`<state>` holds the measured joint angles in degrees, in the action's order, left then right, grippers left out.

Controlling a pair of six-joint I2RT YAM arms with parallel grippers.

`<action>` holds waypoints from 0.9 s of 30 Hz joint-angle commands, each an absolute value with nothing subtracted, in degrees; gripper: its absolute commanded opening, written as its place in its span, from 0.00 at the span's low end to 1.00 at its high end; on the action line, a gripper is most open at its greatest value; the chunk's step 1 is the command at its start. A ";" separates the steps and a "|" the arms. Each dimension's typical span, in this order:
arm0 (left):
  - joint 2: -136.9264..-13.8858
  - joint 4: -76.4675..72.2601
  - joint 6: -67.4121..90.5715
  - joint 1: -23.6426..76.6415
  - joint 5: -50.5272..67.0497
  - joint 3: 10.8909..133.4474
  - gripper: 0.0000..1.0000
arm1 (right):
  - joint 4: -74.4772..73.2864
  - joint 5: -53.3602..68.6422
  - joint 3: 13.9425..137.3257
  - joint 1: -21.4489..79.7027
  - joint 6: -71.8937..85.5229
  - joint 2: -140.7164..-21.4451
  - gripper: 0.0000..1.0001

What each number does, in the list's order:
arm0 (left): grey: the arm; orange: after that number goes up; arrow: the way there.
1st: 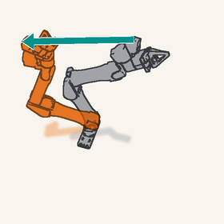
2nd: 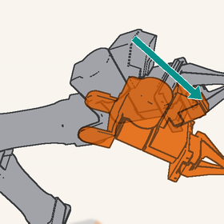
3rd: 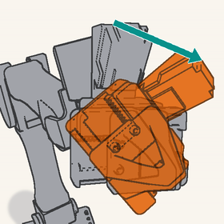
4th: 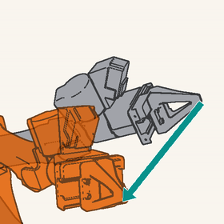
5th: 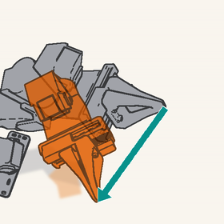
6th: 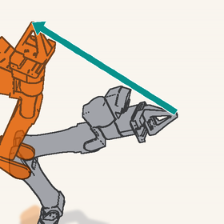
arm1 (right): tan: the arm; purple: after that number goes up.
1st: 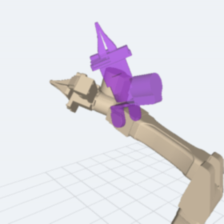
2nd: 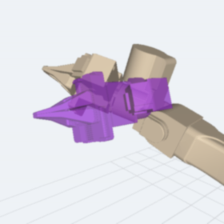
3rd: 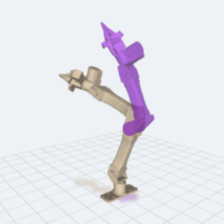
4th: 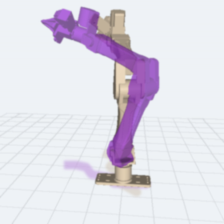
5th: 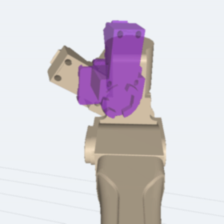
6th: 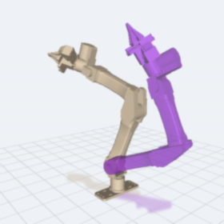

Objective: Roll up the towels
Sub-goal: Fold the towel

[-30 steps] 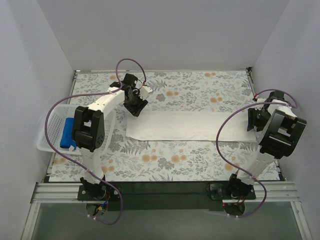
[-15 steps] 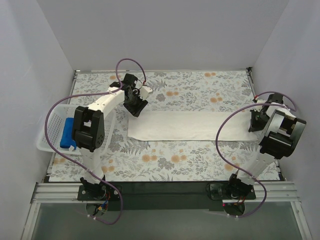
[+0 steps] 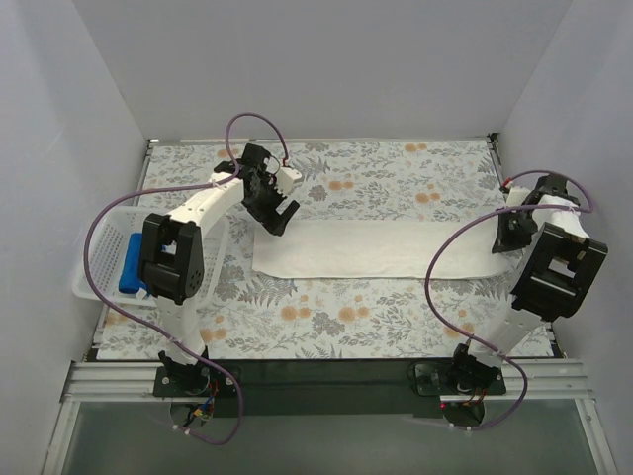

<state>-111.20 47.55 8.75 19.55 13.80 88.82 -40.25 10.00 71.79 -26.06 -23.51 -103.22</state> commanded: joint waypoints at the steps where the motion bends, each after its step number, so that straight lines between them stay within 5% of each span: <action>1: -106.08 47.63 8.96 18.99 19.59 89.56 0.88 | -46.84 15.98 75.41 -24.53 -25.40 -97.21 0.01; 3: -106.00 48.07 9.14 18.55 21.96 90.43 0.98 | -48.77 17.31 74.71 -22.60 -25.49 -95.37 0.01; 16: -105.91 50.27 10.72 14.50 28.91 93.61 0.98 | -47.39 36.55 72.07 -1.24 -15.49 -94.48 0.01; 27: -105.65 48.70 14.94 13.45 25.94 90.62 0.98 | -33.93 38.41 69.87 10.80 -3.88 -103.17 0.01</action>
